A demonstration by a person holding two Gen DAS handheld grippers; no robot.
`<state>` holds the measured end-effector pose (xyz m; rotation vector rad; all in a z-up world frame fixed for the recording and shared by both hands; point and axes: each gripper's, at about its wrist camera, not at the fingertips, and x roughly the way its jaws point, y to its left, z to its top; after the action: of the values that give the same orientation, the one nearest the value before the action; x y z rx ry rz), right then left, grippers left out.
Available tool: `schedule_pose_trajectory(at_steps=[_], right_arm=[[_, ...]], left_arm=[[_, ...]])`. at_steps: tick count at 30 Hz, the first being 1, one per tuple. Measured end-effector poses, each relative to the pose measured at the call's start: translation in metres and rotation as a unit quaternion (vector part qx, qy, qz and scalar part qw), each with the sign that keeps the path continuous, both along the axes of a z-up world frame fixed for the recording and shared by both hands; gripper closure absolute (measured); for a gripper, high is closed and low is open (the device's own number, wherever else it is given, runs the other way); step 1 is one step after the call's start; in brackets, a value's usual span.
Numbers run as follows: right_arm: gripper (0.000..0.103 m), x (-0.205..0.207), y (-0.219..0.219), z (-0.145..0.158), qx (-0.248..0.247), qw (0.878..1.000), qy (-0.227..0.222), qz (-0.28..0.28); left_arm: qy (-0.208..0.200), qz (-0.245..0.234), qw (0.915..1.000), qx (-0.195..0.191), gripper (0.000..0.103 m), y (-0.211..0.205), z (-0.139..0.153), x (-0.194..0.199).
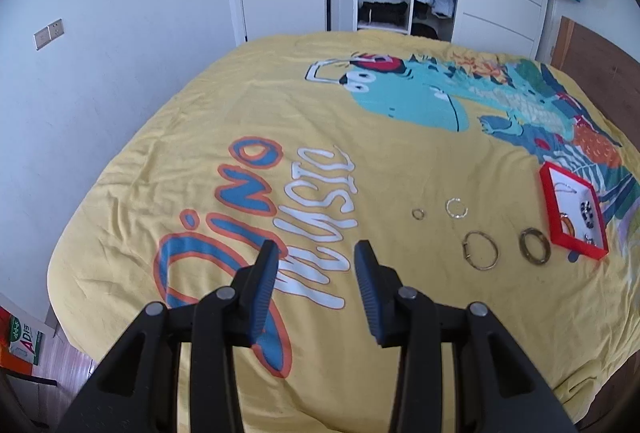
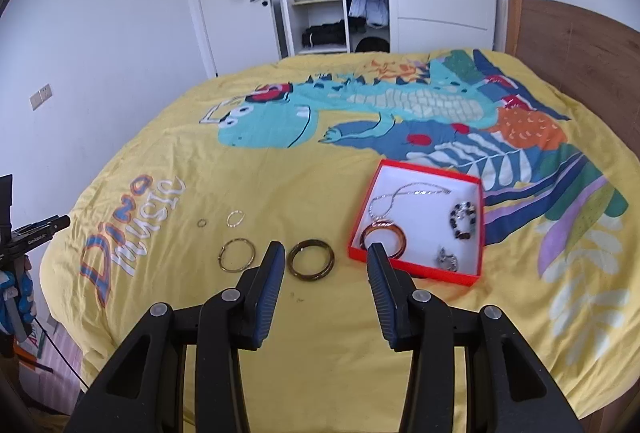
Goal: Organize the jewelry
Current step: 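Lift both tools away from the red box back over the jewelry, then grasp the large silver hoop with the left tool while the right tool grasps the dark brown bangle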
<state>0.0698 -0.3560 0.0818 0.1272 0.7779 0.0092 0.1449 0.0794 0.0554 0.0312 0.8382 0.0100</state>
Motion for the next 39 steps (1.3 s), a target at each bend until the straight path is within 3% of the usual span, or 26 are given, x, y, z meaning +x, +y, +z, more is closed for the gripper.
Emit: schedule_pose_trajectory(at_steps=[15,23,32,39], right_arm=[[0.061,0.053,0.011,-0.066,0.024,0.997,0.067,0.022],[0.061,0.083,0.013,-0.112,0.042,0.993,0.107,0.034],[0.061,0.121,0.008,-0.169,0.067,0.988,0.140,0.005],[0.061,0.138,-0.001,-0.197,0.078,0.985,0.152,-0.020]], left_arm=[[0.063,-0.035,0.9973,-0.014,0.065,-0.045,-0.063,0.046],[0.109,-0.079,0.9908,-0.011,0.065,-0.100,-0.104,0.068],[0.144,-0.114,0.9826,-0.027,0.065,-0.162,-0.147,0.109],[0.156,-0.141,0.9772,-0.027,0.065,-0.195,-0.170,0.139]])
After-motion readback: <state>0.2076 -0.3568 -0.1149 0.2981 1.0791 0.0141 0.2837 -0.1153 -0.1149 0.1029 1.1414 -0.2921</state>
